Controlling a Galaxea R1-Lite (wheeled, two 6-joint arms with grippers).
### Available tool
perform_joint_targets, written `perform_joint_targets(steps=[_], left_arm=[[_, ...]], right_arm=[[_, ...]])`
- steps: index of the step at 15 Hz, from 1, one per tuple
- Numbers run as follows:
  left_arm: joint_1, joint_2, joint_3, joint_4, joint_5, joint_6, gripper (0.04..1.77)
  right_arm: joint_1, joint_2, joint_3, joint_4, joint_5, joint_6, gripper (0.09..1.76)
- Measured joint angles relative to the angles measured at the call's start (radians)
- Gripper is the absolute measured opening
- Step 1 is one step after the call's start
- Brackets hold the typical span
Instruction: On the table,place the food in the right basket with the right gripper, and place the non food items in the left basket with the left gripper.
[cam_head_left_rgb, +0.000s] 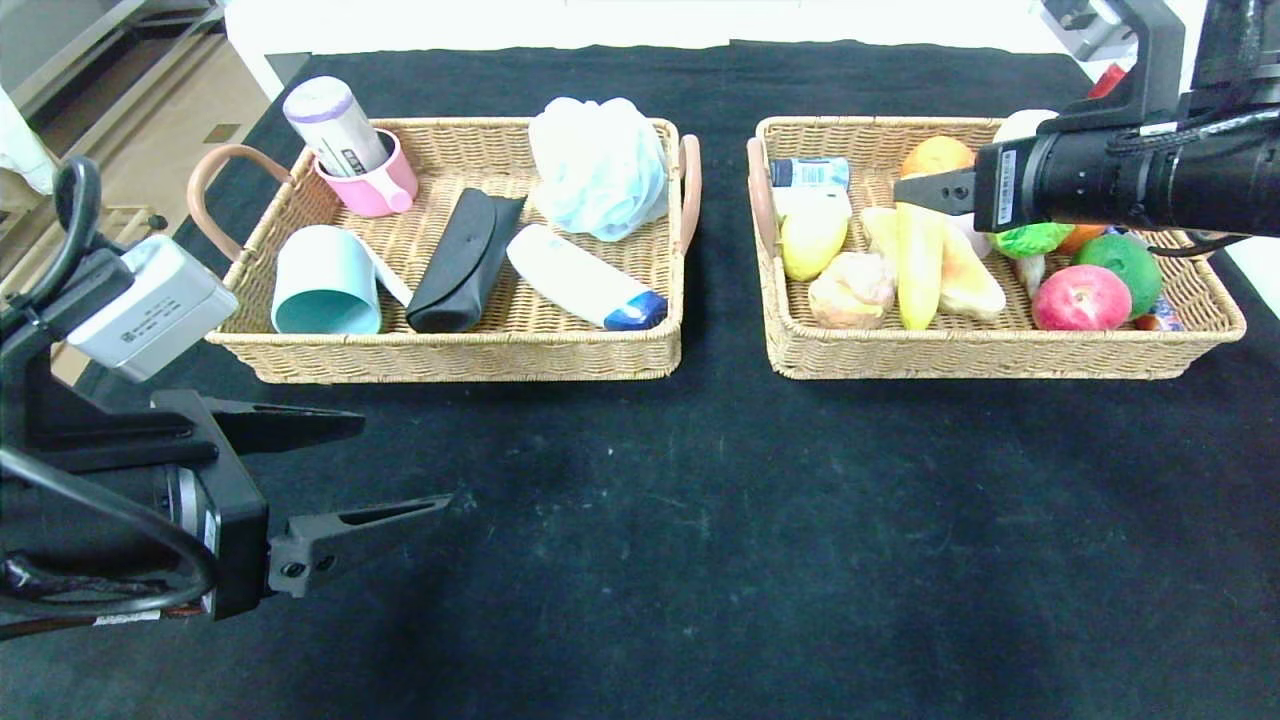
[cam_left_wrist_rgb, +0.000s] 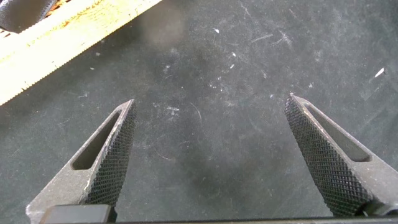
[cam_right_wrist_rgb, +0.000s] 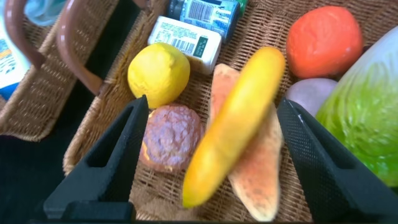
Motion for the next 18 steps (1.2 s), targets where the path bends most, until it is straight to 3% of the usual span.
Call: perform_joint_targets(steps=[3,7,14,18], left_arm=[[0.0,-0.005,-0.005,-0.001,0.001,-0.003,1.72],[0.0,-0.028,-0.018,-0.001,0.003,-0.006,1.72],[0.004,-0.081,0.029,-0.065,0.007,-0.047,1.72],[0.011,-0.199,0.071,-0.063,0.02,-0.083,1.72]], right_arm=[[0.001,-0.095,0.107,0.0,0.061,-0.057,1.58],[0.004,-0.268,0.334,0.0,0.114,-0.116,1.63],[0.003,-0.581,0.696,-0.001,0.123,-0.124,1.68],[-0.009,-0.789,0.843,0.018,0.116,-0.114,1.69]])
